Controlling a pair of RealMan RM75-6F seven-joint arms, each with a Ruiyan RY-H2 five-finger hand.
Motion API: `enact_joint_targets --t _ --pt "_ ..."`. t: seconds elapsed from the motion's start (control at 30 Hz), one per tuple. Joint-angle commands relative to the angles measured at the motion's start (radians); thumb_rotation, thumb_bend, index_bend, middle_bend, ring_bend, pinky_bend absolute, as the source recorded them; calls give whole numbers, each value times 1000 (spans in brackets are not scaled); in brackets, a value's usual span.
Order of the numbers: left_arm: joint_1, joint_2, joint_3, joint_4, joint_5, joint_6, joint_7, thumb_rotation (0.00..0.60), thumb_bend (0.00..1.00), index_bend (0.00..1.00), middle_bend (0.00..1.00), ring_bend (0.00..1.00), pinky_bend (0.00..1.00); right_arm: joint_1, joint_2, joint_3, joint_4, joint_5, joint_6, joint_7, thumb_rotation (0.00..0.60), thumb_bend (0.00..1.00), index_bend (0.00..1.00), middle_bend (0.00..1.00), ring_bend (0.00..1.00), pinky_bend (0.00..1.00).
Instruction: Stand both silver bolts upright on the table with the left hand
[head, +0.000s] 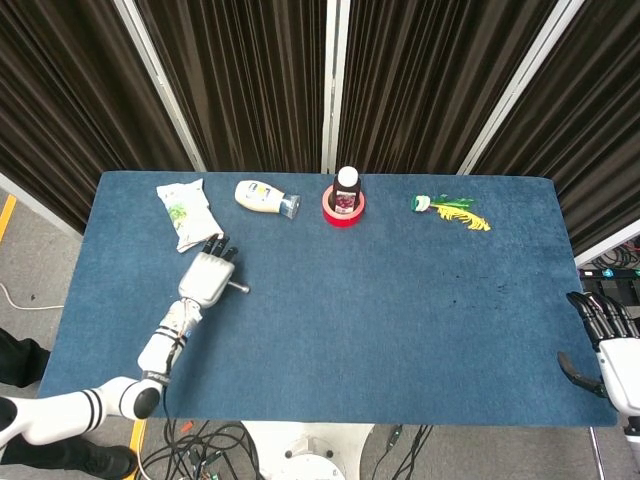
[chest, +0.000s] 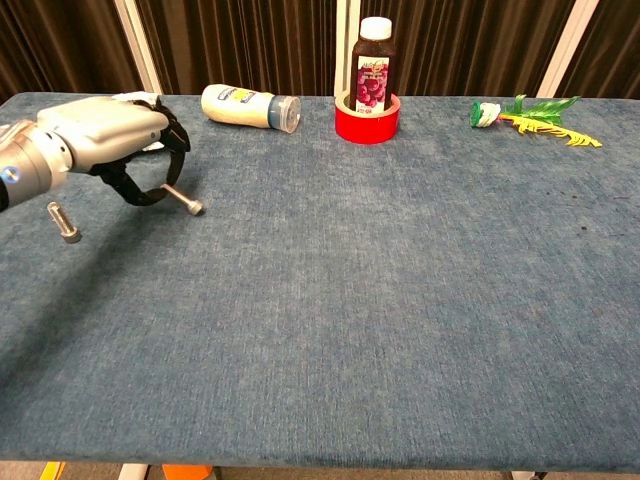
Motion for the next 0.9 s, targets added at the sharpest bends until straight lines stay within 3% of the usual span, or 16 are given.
enact_joint_targets --t 0.03,0.43,0.9 --pt "-22 25 48 -57 6 70 187 600 408 549 195 35 0 -1 0 0 1 1 0 1 600 268 26 100 0 0" --pt "-40 -29 98 -35 55 166 430 600 408 543 195 35 0 1 -2 1 4 4 -6 5 600 267 26 100 0 0" --pt "-30 -73 113 -27 21 177 516 600 381 522 186 35 0 -3 -4 1 8 4 -1 8 600 268 26 100 0 0"
